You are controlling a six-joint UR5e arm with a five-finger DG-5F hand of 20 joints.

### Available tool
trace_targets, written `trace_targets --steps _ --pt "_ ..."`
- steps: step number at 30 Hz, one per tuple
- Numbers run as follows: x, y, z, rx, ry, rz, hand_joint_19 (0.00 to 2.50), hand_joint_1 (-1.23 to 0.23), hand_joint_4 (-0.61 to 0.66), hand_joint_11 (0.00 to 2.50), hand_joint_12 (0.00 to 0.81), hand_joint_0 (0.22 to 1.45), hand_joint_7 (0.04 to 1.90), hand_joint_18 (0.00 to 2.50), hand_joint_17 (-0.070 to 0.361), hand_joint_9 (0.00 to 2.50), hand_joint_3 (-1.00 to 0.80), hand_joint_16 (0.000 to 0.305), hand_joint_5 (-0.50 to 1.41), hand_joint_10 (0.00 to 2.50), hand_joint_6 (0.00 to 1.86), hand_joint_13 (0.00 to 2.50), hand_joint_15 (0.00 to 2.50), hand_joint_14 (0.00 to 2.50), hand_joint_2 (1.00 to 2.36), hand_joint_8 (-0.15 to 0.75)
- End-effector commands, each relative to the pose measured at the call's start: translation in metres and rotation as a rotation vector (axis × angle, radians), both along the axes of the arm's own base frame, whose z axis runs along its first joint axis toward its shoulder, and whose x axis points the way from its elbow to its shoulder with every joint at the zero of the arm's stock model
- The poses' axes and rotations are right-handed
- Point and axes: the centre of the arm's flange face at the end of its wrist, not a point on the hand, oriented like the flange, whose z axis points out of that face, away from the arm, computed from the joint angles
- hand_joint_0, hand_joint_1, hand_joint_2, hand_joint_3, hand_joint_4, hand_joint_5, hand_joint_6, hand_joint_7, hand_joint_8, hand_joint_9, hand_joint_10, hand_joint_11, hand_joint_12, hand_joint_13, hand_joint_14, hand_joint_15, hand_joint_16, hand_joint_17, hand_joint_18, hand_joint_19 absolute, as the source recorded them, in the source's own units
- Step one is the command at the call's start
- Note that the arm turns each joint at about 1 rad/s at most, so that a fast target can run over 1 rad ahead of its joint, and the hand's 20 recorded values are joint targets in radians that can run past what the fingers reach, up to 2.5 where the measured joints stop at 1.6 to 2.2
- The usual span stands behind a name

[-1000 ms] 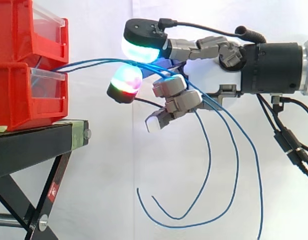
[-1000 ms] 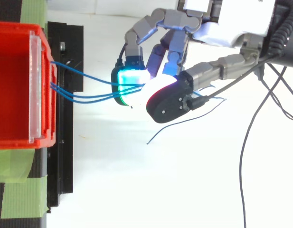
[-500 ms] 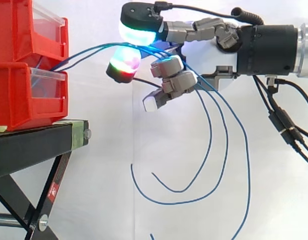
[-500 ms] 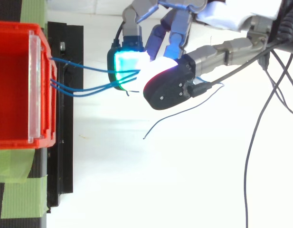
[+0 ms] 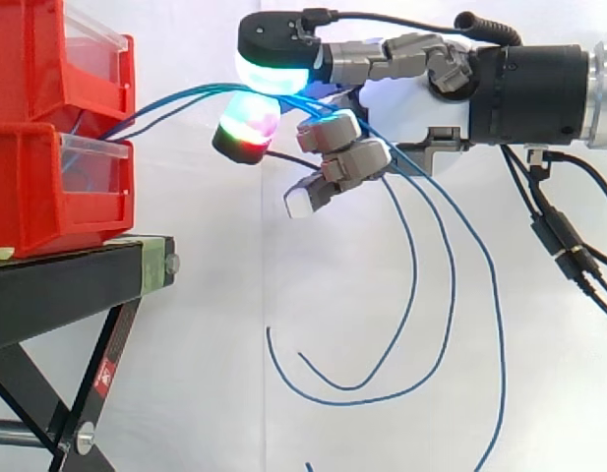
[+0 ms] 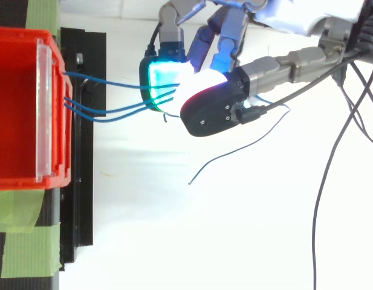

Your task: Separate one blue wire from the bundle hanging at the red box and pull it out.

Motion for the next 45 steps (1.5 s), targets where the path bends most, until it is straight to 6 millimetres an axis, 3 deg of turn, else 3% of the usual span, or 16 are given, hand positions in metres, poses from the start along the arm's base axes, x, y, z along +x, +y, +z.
trace_targets --steps 1,17,25,26,33,45 --pt "0.0001 -0.0001 0.0002 0.000 -0.001 0.000 0.51 -0.82 0.12 1.36 0.436 0.60 0.98 0.95 0.111 1.41 -0.13 0.050 -0.15 0.02 0.89 1.56 1.30 0.02 1.02 0.369" --pt "0.0000 -0.0001 0.0000 0.005 0.000 0.000 0.50 -0.92 0.21 1.35 0.437 0.59 0.93 0.89 0.117 1.27 -0.14 0.052 -0.19 0.02 0.91 1.47 1.29 0.02 1.02 0.361" --pt "0.0002 -0.0001 -0.0009 0.004 0.001 0.000 0.52 -0.90 0.22 1.63 0.434 0.59 0.91 0.91 0.116 1.45 -0.15 0.052 -0.20 0.00 0.92 1.52 1.32 0.02 1.02 0.336" --pt "0.0000 -0.0001 0.0000 0.005 0.000 0.000 0.51 -0.89 0.22 1.62 0.430 0.59 0.91 0.91 0.117 1.45 -0.15 0.052 -0.20 0.13 0.92 1.52 1.33 0.02 1.02 0.331" --pt "0.0002 -0.0001 -0.0009 0.004 0.001 0.000 0.52 -0.88 0.22 1.59 0.425 0.59 0.89 0.92 0.116 1.44 -0.21 0.052 -0.20 0.31 0.92 1.55 1.36 0.02 1.02 0.320" --pt "0.0002 -0.0001 -0.0009 0.004 0.001 0.000 0.50 -0.99 0.21 1.62 0.423 0.64 0.89 0.93 0.114 1.38 -0.37 0.051 -0.20 0.25 0.92 1.52 1.37 0.02 1.01 0.314"
